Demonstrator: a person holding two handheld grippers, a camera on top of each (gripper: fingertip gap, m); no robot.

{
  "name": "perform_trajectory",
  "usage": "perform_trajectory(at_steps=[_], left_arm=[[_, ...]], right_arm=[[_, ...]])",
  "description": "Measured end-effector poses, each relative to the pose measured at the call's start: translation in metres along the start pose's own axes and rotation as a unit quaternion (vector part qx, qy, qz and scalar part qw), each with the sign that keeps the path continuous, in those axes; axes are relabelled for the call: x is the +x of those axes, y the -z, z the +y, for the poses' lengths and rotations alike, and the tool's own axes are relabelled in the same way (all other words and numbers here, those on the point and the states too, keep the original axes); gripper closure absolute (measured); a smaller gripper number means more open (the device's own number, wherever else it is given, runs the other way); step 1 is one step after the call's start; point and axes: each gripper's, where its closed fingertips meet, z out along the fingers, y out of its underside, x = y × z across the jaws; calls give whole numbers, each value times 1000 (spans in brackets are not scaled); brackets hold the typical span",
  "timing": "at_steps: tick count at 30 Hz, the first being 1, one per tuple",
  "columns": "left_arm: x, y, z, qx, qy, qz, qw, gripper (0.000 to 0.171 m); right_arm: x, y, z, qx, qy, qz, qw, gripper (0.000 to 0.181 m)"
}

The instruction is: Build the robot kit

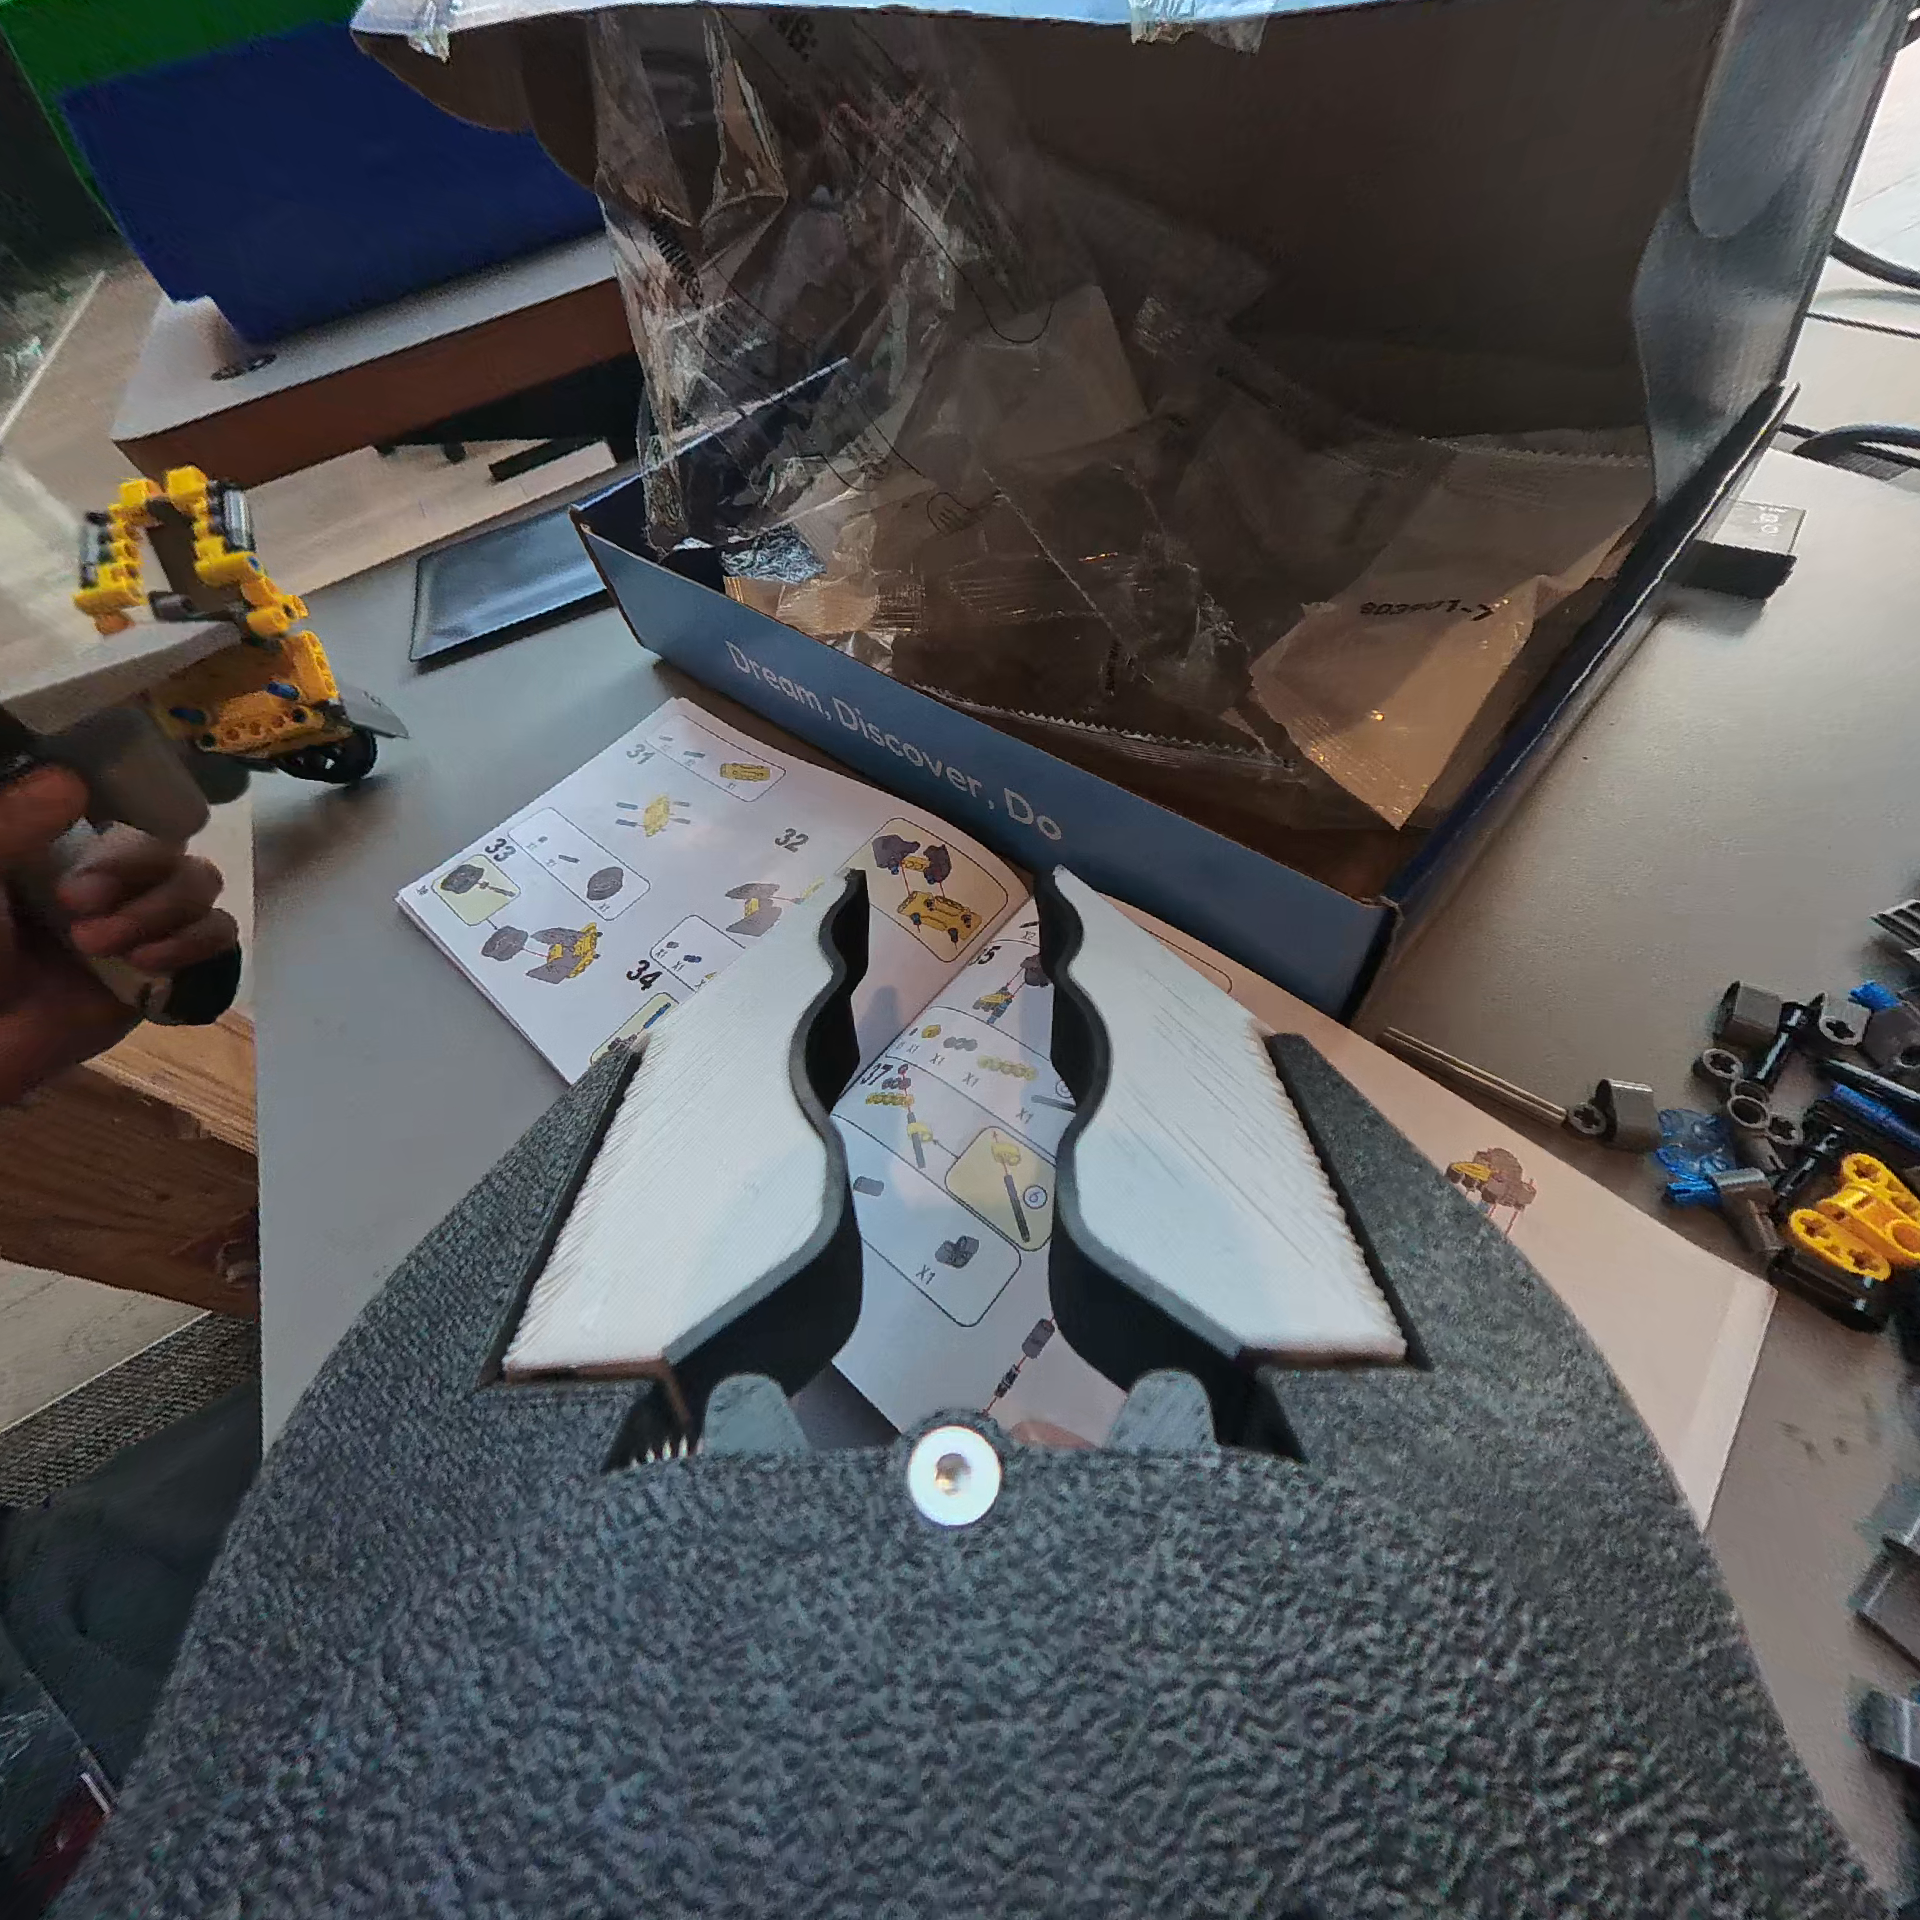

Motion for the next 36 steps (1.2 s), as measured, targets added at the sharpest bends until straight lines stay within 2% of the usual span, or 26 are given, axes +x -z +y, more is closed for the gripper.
perform_trajectory(at_steps=[5,12,15,19,24,26,36], left_arm=[[-10,1,-2,4,115,21,993,142],[-9,0,-1,3,109,19,994,142],[-6,-1,-1,0,153,35,988,141],[6,0,-10,12,271,116,956,142],[23,6,-17,18,419,233,877,142],[27,8,-18,16,446,257,857,142],[30,9,-19,17,452,271,850,142]], right_arm=[[-1,0,0,0,1,-2,1000,149],[-2,-1,0,-1,3,-3,1000,150],[-3,-1,1,-2,5,-3,1000,150],[-3,-1,0,-2,5,-4,1000,150],[-5,-1,0,-2,7,-6,1000,150],[-5,-1,1,-2,8,-6,1000,150],[-6,-2,0,-1,10,-8,1000,150]])
